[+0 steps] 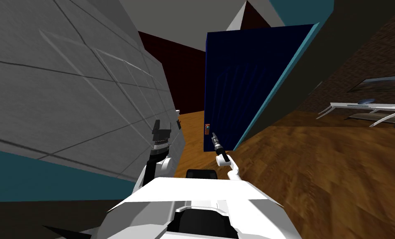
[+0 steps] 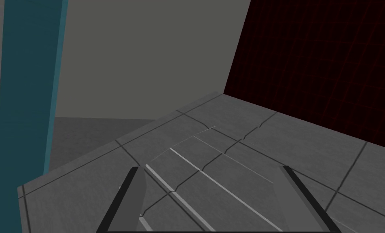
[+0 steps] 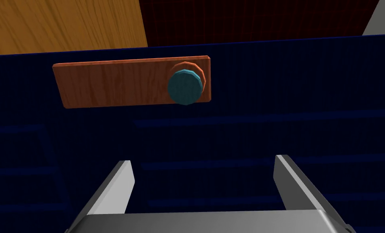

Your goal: Push the door open

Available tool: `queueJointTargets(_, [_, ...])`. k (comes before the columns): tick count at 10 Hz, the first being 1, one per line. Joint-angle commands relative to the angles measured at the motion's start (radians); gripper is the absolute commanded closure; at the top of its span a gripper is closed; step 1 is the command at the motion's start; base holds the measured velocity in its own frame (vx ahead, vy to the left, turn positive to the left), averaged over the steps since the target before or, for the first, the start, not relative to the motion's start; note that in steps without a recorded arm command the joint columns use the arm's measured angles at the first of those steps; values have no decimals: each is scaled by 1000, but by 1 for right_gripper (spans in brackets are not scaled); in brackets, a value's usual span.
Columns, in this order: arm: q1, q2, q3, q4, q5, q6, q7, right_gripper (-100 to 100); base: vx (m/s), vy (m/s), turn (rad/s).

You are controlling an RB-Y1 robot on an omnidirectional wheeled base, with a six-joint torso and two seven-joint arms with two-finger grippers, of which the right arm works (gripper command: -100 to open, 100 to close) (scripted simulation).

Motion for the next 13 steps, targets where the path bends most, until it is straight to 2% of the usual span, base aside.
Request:
queueJointTargets(1, [-5, -3, -3, 7, 0, -4, 1, -100, 160, 26, 8])
queueJointTargets(4, [-16, -4, -12, 22, 0, -14, 3, -100, 212, 17, 20])
queueJointTargets(9, [-34, 13, -28, 48, 1, -30, 8, -100, 202, 25, 20])
queueJointTargets(10, [-31, 10, -26, 45, 1, -27, 7, -100, 71, 3, 4])
queueJointTargets(11, [-31, 10, -26, 45, 1, -27, 7, 100, -9, 0, -3])
queueJointTargets(13, [-31, 10, -26, 45, 1, -27, 7, 100, -23, -2, 3])
